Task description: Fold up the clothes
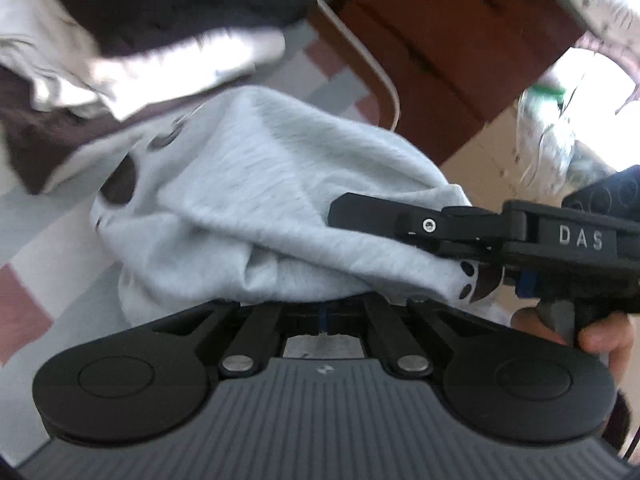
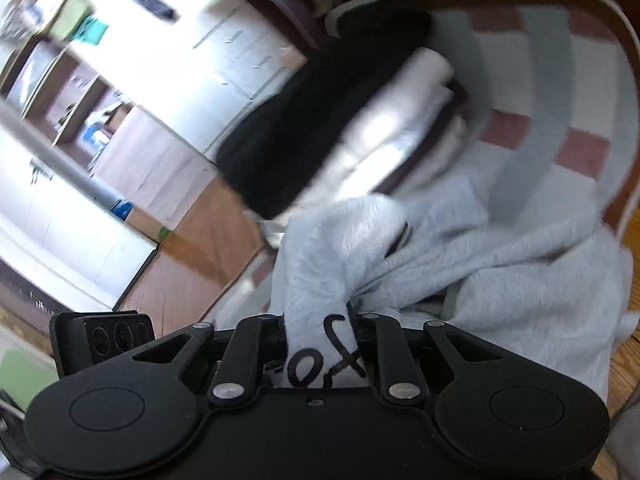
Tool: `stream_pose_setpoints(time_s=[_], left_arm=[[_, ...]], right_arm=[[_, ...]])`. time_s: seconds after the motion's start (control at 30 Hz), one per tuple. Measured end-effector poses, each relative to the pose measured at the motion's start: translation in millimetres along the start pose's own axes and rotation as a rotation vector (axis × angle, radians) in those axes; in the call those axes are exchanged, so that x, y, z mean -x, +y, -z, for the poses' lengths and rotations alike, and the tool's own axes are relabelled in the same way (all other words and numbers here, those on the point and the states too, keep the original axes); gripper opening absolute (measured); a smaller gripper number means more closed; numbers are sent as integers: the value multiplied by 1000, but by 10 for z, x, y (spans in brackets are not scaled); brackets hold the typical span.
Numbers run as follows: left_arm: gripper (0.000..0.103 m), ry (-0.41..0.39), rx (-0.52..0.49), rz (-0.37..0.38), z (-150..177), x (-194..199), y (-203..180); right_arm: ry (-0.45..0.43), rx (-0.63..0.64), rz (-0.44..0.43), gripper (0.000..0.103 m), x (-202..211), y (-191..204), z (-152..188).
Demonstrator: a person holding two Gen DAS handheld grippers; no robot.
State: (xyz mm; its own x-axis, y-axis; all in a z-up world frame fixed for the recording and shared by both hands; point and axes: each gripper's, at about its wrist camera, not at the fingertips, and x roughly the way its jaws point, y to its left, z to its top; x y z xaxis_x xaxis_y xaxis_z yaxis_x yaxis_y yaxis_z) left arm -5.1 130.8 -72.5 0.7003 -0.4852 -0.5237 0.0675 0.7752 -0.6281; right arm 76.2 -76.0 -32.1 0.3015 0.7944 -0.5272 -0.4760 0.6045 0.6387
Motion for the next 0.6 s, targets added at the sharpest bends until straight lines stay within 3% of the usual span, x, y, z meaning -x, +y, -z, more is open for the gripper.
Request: stream_pose_setpoints(time_s=[0.2,0.37,0.6], left_arm=[[0,-117,-33,-61,42,680,-105],[0,-212,-17,-115,107,1084,-77],[0,-305,20,-145,207,1599,-5]], right_arm=[[6,134,-63,20,-25,646,-13],[34,197,-149,20,-30,1038,60],[72,279,-202,20,-49,1570,176]])
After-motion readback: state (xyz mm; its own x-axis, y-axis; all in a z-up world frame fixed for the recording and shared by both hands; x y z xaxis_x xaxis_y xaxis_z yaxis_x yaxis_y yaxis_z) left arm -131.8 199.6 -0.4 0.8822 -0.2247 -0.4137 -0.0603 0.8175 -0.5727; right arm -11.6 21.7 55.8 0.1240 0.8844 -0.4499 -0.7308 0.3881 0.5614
